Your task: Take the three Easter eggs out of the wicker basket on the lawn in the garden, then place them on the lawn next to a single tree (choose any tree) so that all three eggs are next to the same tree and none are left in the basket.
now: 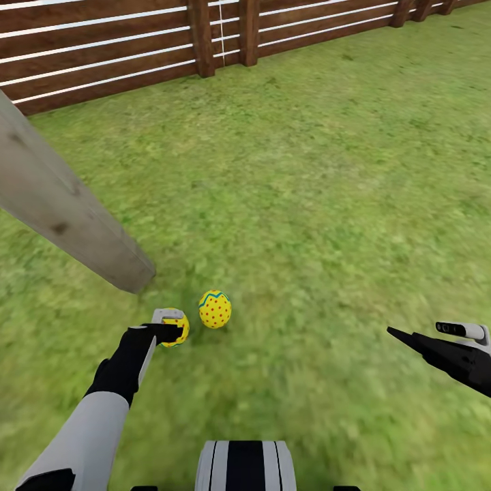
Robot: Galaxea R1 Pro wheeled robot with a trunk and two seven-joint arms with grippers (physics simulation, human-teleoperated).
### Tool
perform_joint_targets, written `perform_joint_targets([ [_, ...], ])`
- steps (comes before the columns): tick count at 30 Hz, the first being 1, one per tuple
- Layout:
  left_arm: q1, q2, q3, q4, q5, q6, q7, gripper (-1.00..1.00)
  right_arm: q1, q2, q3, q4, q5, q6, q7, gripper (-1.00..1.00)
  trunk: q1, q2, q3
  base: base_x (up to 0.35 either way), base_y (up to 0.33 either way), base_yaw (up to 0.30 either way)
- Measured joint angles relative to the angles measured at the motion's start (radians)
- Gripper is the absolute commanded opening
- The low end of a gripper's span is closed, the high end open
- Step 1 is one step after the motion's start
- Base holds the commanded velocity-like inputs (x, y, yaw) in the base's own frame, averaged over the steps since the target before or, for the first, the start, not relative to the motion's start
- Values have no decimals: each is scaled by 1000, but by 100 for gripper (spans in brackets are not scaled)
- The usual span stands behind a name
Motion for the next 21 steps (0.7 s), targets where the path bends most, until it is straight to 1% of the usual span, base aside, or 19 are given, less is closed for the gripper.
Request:
perform_joint_targets([
  [6,0,0,0,0,0,0,0,100,0,0,-1,0,0,0,0,100,0,0,0,0,0,0],
  [10,0,0,0,41,-10,-1,1,100,0,0,-1,0,0,0,0,100,-2,1,15,0,0,0],
  [11,0,0,0,41,-4,0,0,100,0,0,-1,0,0,0,0,100,-2,1,15,0,0,0],
  [16,0,0,0,43,-3,0,0,100,0,0,0,0,0,0,0,100,-2,1,15,0,0,0],
  [17,0,0,0,43,2,1,-1,100,0,0,0,0,0,0,0,100,-2,1,19,0,0,0],
  [20,0,0,0,44,2,1,-1,100,0,0,0,0,0,0,0,100,-3,2,31,0,0,0],
  [21,0,0,0,44,2,2,-1,100,0,0,0,0,0,0,0,100,-3,2,31,0,0,0],
])
